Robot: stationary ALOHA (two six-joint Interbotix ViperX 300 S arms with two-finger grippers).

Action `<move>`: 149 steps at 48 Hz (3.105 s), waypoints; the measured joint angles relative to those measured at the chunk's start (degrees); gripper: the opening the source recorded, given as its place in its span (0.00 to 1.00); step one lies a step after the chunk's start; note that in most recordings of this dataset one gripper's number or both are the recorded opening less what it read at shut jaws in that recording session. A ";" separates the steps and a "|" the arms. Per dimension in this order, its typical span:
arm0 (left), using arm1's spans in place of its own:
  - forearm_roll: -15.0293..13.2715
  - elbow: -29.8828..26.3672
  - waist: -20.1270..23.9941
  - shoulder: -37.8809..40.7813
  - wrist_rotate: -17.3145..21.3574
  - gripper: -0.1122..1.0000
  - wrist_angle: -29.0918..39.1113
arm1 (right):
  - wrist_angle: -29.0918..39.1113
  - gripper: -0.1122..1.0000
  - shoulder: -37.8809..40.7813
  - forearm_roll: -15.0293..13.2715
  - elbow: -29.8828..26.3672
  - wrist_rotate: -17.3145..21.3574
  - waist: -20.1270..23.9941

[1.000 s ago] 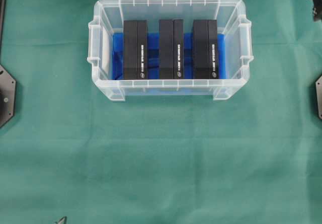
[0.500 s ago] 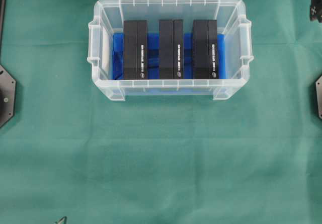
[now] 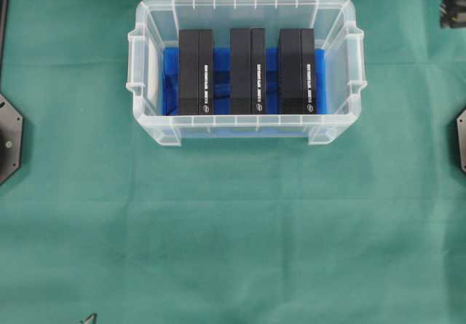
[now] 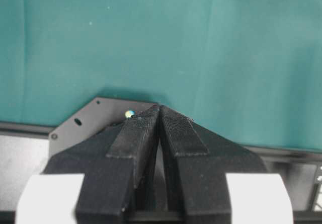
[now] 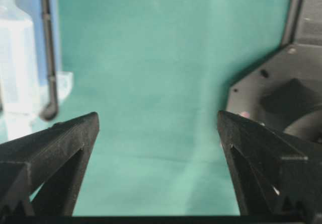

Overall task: Take the box out of the case with the right arm.
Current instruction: 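Move the open right gripper over the middle black box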

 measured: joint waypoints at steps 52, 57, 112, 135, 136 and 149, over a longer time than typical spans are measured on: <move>0.09 0.00 0.00 0.00 0.09 0.10 2.90 | -7.03 0.94 41.84 0.18 -41.48 3.43 12.13; 0.09 0.00 0.09 0.00 0.00 0.10 2.90 | -7.03 0.94 42.63 0.18 -42.98 3.34 12.22; 0.09 0.00 0.00 0.44 -0.09 0.10 2.90 | -5.80 0.94 42.80 0.88 -43.42 3.60 12.30; 0.09 0.09 0.00 0.44 -0.09 0.10 2.99 | -5.80 0.94 42.80 1.05 -43.33 3.60 12.30; 0.09 0.00 0.00 0.44 -0.09 0.10 2.90 | -5.80 0.94 42.80 1.05 -43.42 3.60 12.30; 0.09 0.00 0.00 0.44 -0.09 0.10 2.99 | -5.80 0.94 42.80 1.14 -43.42 3.60 12.30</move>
